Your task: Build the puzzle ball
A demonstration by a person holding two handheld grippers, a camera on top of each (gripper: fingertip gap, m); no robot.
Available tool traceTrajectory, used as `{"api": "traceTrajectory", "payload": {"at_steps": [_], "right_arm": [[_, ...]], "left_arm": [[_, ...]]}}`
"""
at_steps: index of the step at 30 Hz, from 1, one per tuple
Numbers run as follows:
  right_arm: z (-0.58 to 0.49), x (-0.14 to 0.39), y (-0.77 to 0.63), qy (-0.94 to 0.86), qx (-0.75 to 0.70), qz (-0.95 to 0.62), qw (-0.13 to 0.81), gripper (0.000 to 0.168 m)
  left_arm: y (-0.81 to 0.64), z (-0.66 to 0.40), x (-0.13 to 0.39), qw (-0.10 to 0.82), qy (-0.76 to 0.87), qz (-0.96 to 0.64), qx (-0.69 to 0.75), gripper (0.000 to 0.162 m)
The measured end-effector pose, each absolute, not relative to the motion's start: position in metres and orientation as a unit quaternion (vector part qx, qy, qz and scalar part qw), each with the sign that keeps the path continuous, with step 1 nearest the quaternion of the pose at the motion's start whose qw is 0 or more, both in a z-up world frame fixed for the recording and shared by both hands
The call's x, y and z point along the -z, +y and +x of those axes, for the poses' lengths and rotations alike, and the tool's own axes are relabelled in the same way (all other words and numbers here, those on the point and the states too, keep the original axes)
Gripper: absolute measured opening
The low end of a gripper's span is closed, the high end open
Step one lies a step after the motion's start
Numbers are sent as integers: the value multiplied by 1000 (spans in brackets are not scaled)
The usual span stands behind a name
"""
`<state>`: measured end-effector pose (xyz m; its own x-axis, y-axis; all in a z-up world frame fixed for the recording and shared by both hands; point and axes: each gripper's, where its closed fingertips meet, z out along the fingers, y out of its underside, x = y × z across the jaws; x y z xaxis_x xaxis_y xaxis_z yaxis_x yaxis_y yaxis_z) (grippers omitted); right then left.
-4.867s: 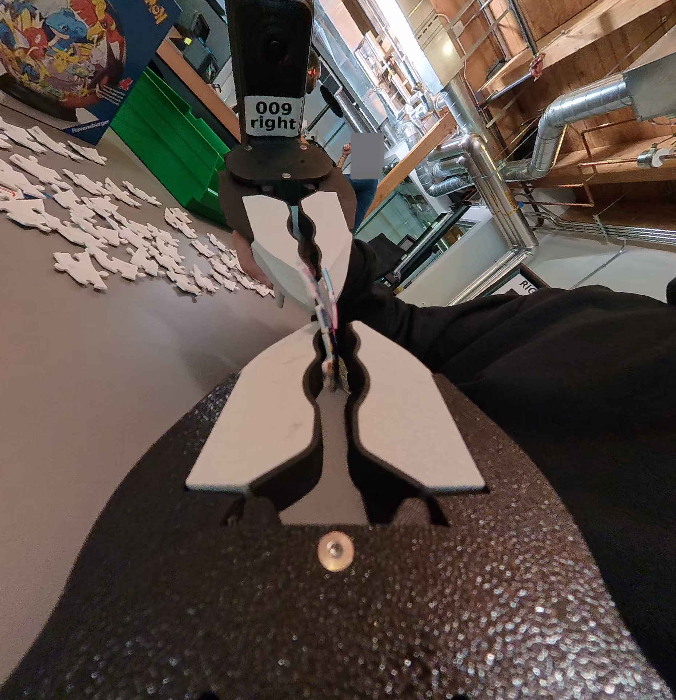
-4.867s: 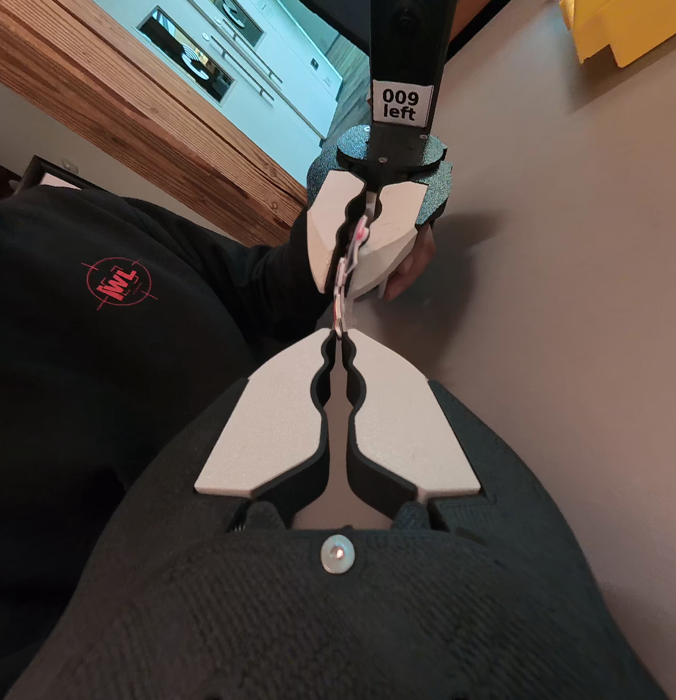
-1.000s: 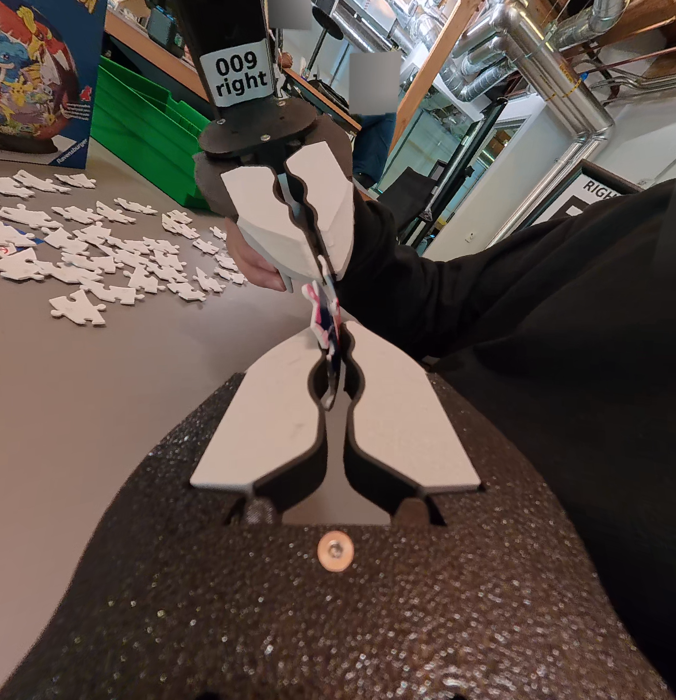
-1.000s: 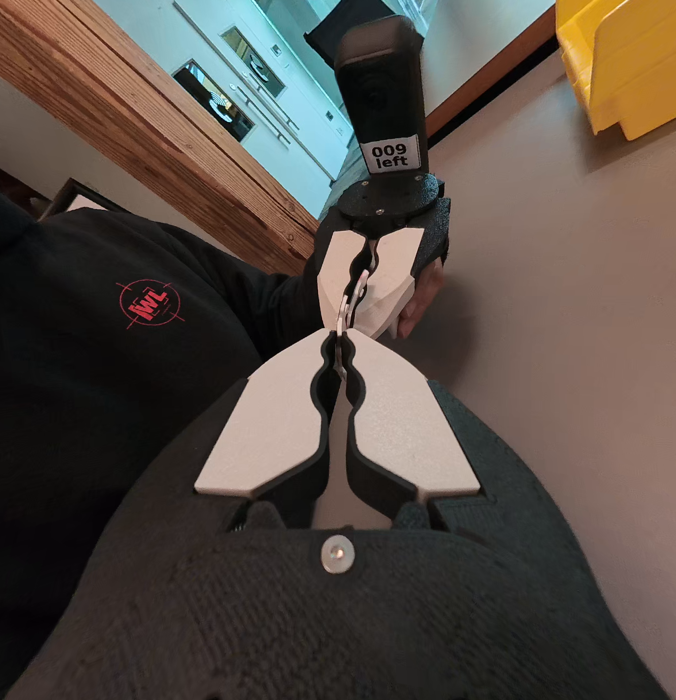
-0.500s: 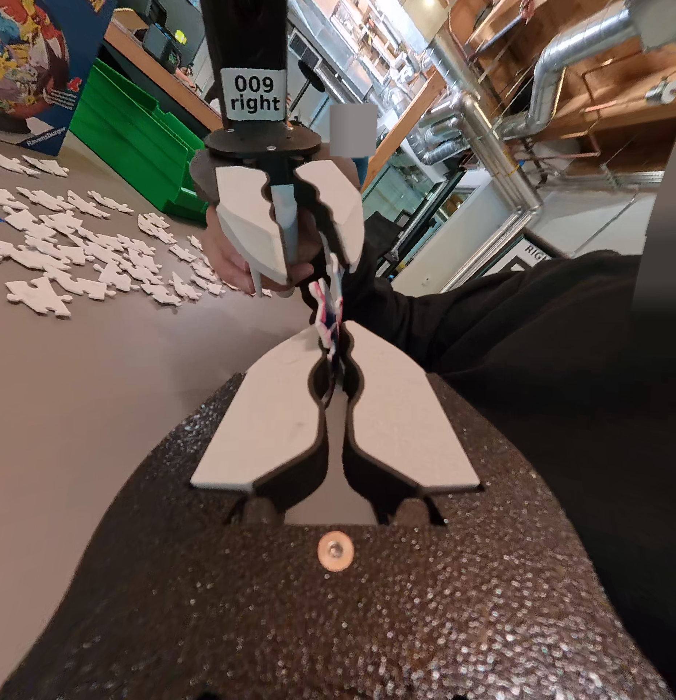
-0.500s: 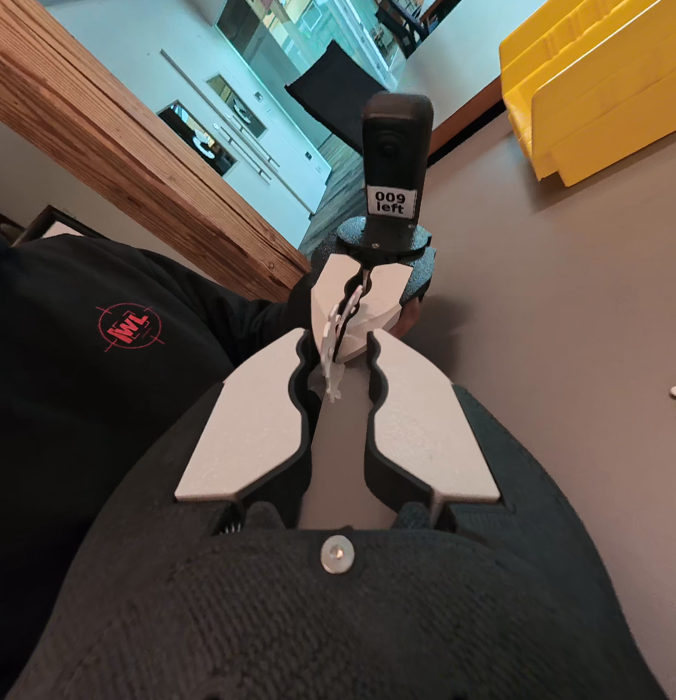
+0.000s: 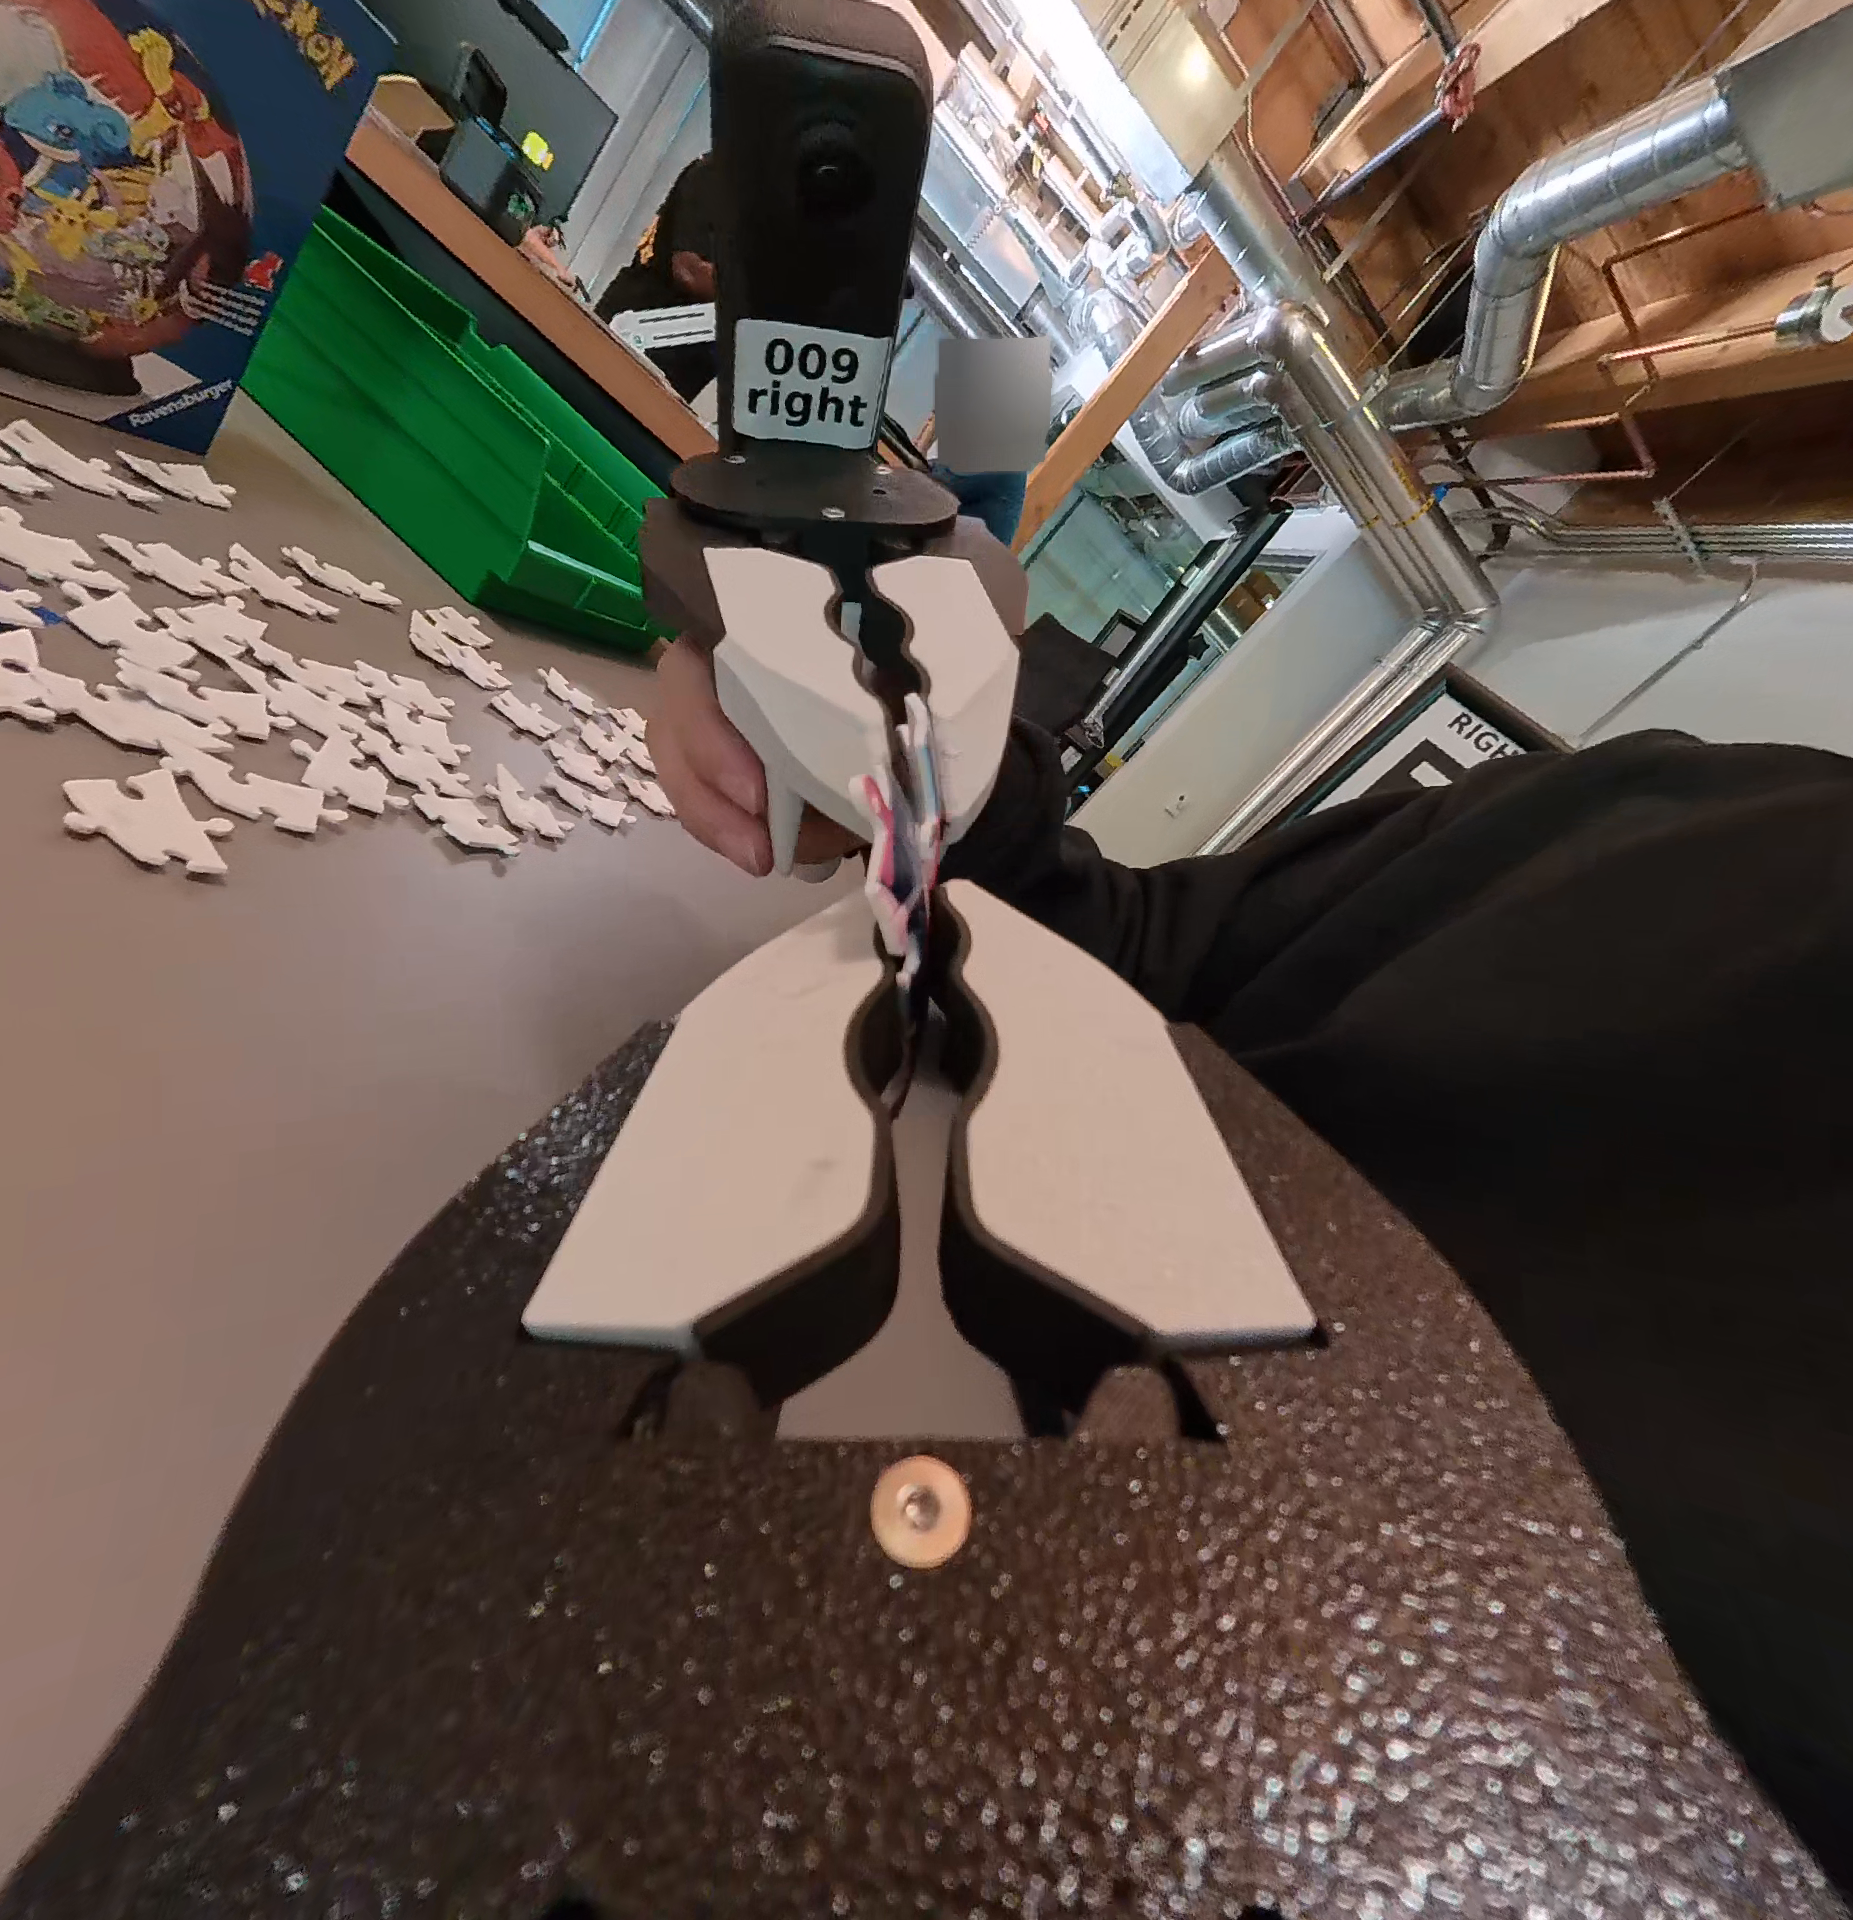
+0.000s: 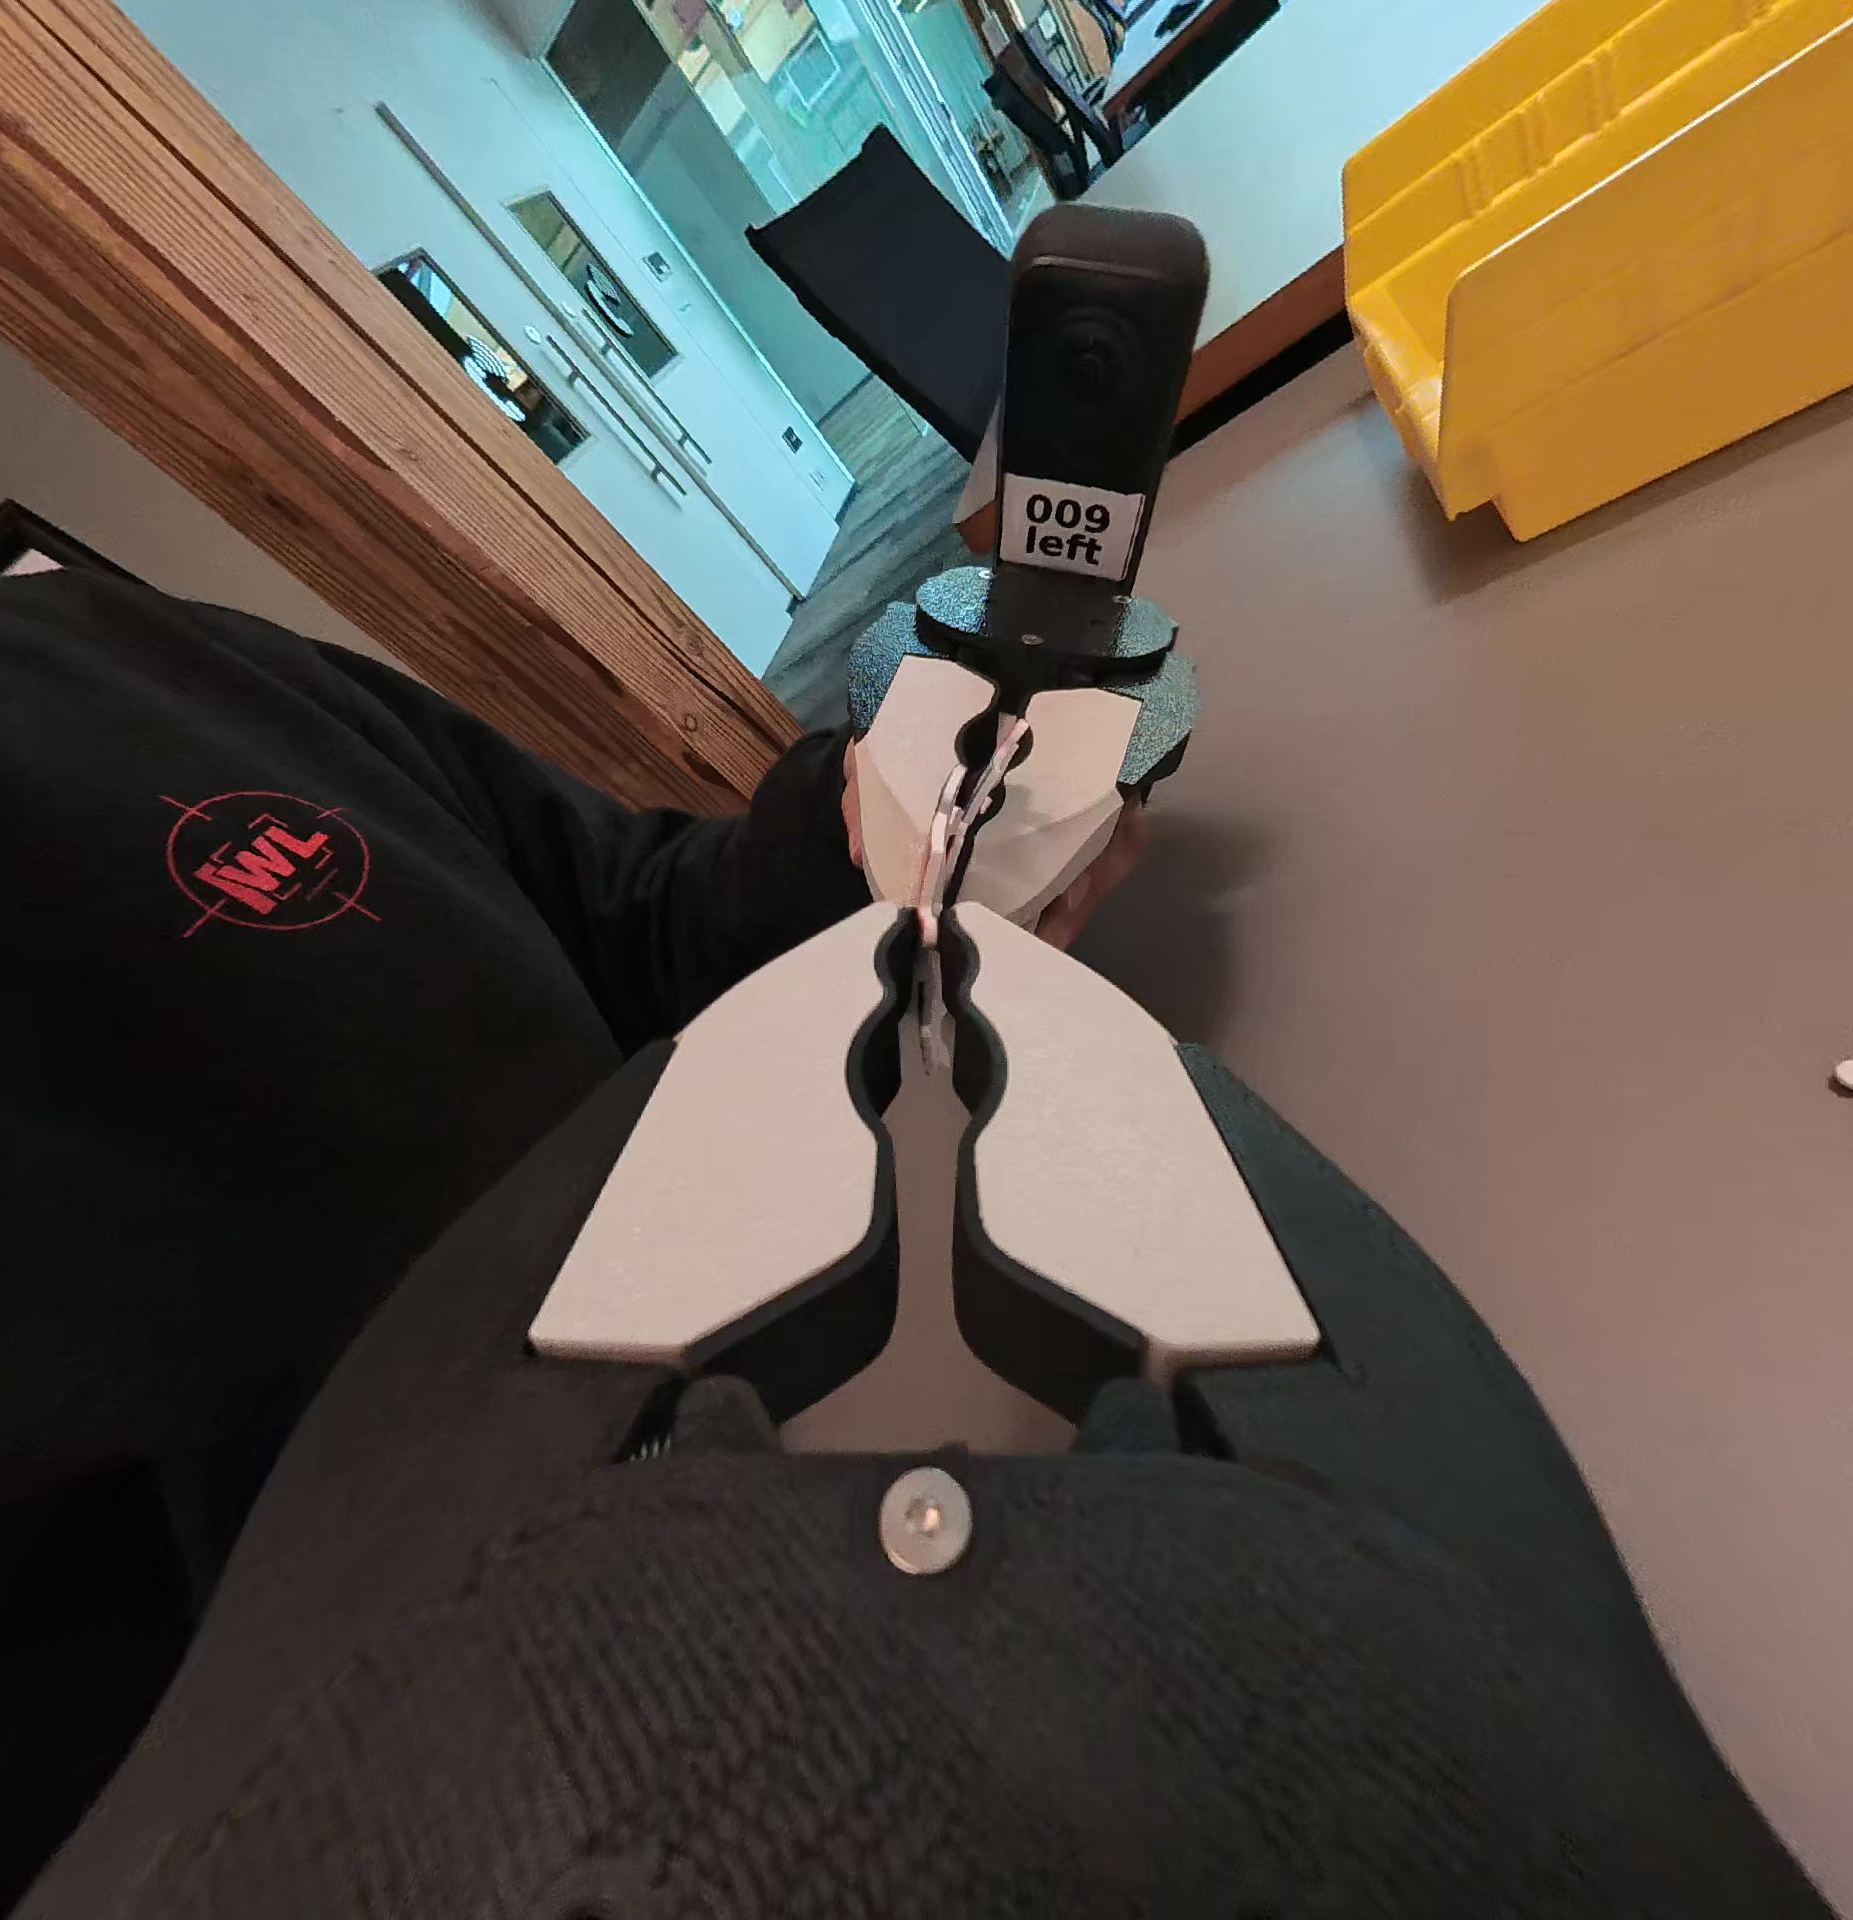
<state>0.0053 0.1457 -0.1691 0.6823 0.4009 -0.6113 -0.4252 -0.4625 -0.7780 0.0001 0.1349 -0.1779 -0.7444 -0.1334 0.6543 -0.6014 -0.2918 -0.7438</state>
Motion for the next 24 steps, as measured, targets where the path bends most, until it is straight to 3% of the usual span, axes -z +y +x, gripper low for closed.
{"api": "traceTrajectory", "payload": {"at_steps": [24], "right_arm": [[-8, 179, 141, 64, -541, -715, 438, 4]], "left_arm": [[134, -13, 189, 106, -666, 292, -678, 2]]}}
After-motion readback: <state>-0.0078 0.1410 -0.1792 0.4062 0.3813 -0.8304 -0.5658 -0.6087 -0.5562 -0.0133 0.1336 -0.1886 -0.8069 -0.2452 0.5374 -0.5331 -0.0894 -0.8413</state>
